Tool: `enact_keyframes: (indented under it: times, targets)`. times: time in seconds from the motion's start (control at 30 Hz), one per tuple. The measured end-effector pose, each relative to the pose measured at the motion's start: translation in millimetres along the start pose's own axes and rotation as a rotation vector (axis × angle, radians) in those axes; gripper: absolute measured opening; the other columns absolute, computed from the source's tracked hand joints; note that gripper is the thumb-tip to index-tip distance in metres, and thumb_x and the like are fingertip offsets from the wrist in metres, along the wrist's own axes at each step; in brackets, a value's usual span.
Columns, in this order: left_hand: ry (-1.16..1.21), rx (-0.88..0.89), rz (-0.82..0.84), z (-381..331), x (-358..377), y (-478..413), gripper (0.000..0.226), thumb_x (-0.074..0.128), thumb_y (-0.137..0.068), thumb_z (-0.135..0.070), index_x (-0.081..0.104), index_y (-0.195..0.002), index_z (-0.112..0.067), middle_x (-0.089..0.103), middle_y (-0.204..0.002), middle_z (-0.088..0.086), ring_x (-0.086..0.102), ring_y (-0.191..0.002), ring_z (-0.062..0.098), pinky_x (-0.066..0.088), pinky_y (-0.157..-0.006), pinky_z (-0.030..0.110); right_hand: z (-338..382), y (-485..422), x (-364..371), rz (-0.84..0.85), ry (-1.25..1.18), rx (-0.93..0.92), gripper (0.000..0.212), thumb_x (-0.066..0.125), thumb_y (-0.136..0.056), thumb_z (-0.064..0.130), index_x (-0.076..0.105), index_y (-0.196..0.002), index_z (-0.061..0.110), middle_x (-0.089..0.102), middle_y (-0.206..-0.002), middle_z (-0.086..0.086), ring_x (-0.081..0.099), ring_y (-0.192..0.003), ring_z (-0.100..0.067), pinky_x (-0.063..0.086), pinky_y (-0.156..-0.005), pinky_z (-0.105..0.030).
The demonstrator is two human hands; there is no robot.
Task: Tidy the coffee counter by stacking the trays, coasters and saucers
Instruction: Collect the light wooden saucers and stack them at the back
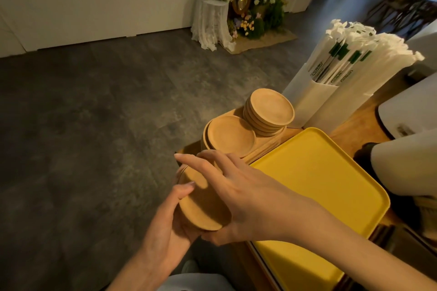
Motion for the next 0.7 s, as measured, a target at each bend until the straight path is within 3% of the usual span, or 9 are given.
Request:
enact_keyframes:
  times: [0.07, 0.2, 0.4, 0.47, 0.57, 0.7]
  targets:
    - [-0.003, 0.011, 0.017, -1, 2, 0, 0.059, 0.082, -0.056, -0.041, 0.071, -0.111, -0.025, 0.073, -0.107, 0.013, 0.072, -0.093, 0.024, 0.057, -0.066, 0.04, -1, 1, 1, -0.009, 0.011, 0.002, 0.124, 0.08, -0.067, 0.054, -0.012, -0.15, 0.046, 0.024, -0.147, -0.002, 0.035, -0.126, -0.027, 0.043, -0.1, -0.037]
    - [-0.007, 0.027, 0.075, -2, 8, 2, 0.075, 0.085, -0.056, -0.044, 0.061, -0.127, -0.034, 0.069, -0.118, 0.012, 0.068, -0.104, 0.026, 0.056, -0.071, 0.039, 4, 3, 0, -0.039, 0.037, -0.015, 0.116, 0.074, -0.07, 0.058, -0.007, -0.151, 0.043, 0.023, -0.145, -0.004, 0.032, -0.124, -0.027, 0.039, -0.096, -0.034]
    - [0.006, 0.027, 0.147, -6, 17, 7, 0.059, 0.083, -0.06, -0.05, 0.072, -0.112, -0.025, 0.072, -0.11, 0.012, 0.071, -0.097, 0.024, 0.057, -0.067, 0.037, 2, 4, -10, -0.074, 0.021, -0.004, 0.124, 0.079, -0.064, 0.057, -0.007, -0.152, 0.043, 0.029, -0.141, -0.004, 0.035, -0.125, -0.024, 0.046, -0.096, -0.038]
    - [0.034, 0.024, 0.203, -7, 23, 7, 0.056, 0.076, -0.07, -0.054, 0.069, -0.117, -0.024, 0.071, -0.115, 0.011, 0.069, -0.102, 0.024, 0.057, -0.07, 0.037, -2, 4, -18, -0.096, 0.011, 0.003, 0.124, 0.078, -0.063, 0.06, -0.006, -0.152, 0.043, 0.031, -0.141, -0.001, 0.037, -0.124, -0.021, 0.045, -0.097, -0.037]
    - [0.097, -0.002, 0.287, -6, 28, 5, 0.056, 0.065, -0.083, -0.053, 0.058, -0.131, -0.025, 0.063, -0.128, 0.015, 0.063, -0.115, 0.031, 0.052, -0.086, 0.047, -14, 4, -39, -0.173, -0.034, 0.022, 0.122, 0.079, -0.062, 0.061, 0.0, -0.152, 0.04, 0.033, -0.138, 0.002, 0.038, -0.124, -0.017, 0.043, -0.098, -0.033]
    - [0.21, -0.007, 0.255, -10, 15, -1, 0.061, 0.075, -0.074, -0.045, 0.058, -0.131, -0.031, 0.06, -0.13, 0.025, 0.057, -0.12, 0.042, 0.049, -0.092, 0.058, -46, 1, -74, -0.311, -0.077, 0.1, 0.12, 0.083, -0.063, 0.057, 0.004, -0.151, 0.042, 0.035, -0.132, 0.007, 0.039, -0.113, -0.01, 0.039, -0.09, -0.027]
Point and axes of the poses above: each hand's wrist, its own y-axis away from the middle knuckle, its own x-axis out of the palm, z = x × y, the point moved 10 cm from there along -y, towards the middle knuckle
